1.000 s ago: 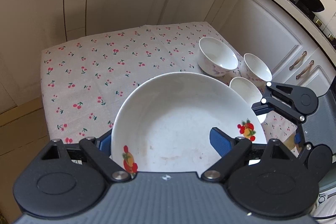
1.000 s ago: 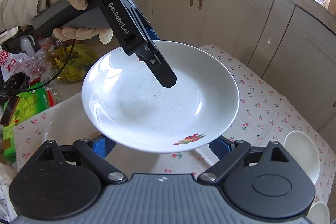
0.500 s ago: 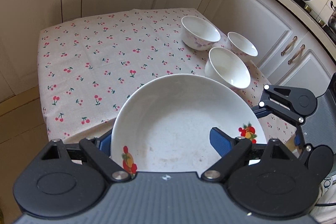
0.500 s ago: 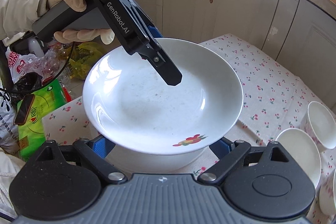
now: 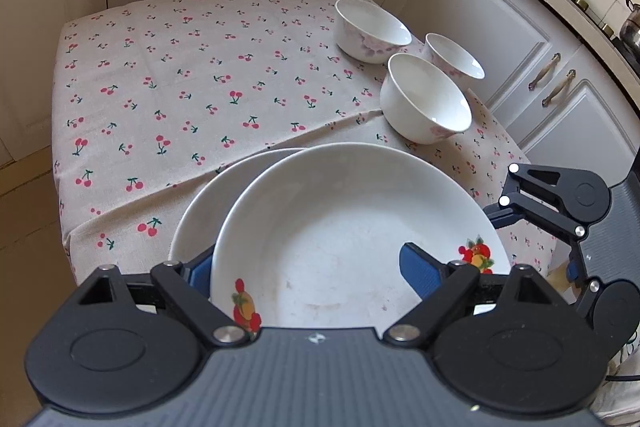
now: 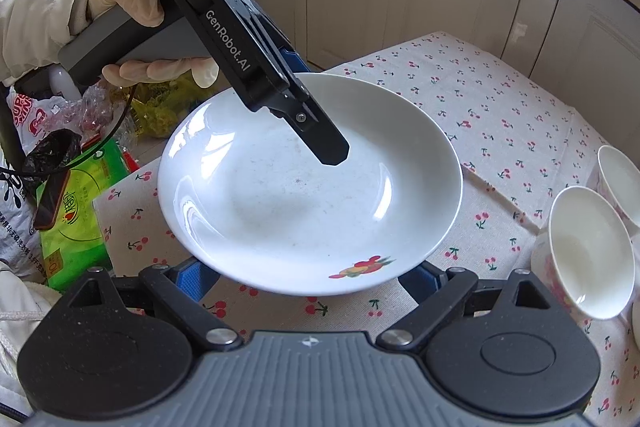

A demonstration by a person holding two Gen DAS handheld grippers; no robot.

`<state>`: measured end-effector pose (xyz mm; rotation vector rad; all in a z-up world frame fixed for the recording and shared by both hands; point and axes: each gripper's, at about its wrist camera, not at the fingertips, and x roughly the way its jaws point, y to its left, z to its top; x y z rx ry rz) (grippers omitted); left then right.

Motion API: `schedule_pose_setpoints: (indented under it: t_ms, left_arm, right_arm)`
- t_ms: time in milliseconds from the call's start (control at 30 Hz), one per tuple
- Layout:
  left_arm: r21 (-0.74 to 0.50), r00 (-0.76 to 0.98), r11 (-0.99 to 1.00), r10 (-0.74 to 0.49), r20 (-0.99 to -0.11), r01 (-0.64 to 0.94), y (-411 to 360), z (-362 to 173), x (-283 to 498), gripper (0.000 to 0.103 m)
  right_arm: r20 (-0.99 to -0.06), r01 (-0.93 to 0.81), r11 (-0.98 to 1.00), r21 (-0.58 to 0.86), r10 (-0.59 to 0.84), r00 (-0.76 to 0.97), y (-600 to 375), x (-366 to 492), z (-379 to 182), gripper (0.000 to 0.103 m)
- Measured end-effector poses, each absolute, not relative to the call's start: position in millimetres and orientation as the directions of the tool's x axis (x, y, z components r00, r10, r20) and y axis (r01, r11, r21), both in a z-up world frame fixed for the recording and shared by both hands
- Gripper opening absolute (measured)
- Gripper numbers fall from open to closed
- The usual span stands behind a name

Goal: Organize plates and bowls
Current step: 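Lower the held plate onto the stacked plates with the left tool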

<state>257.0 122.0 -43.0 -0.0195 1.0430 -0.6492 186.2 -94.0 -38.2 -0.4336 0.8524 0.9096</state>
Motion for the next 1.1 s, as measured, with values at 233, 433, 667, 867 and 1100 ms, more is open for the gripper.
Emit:
schedule_pose_setpoints:
  t_ms: [233, 433, 667, 867, 1100]
  left_arm:
    - [-0.296, 0.319, 0.821, -0.484, -0.815, 0.488, 118, -51, 260, 0.09]
    - [-0.283, 0.311, 0.822, -0.472, -0.825, 0.495, 115, -53, 263, 0.09]
    - [-0.246, 0.311, 0.825, -0.442, -0.842, 0.509, 108, -56, 265, 0.091]
    - [-0.163, 0.308, 0.823, -0.377, -0.873, 0.544, 96, -54, 267, 0.091]
    - [-0.151, 0.29, 0.819, -0.359, -0.887, 0.553, 93, -52, 271, 0.091]
  right_arm:
    - [-0.804, -0.82, 0.572, 0.035, 0.503, 0.317, -95, 185, -40, 0.097]
    - [-0.8, -0.811, 0.583, 0.049, 0.509, 0.318, -98, 185, -37, 0.097]
    - [-0.799, -0.803, 0.593, 0.051, 0.507, 0.324, -99, 183, -35, 0.097]
    - [-0.793, -0.791, 0.609, 0.059, 0.51, 0.333, -100, 181, -35, 0.097]
    - [-0.789, -0.785, 0.616, 0.072, 0.516, 0.333, -101, 179, -33, 0.097]
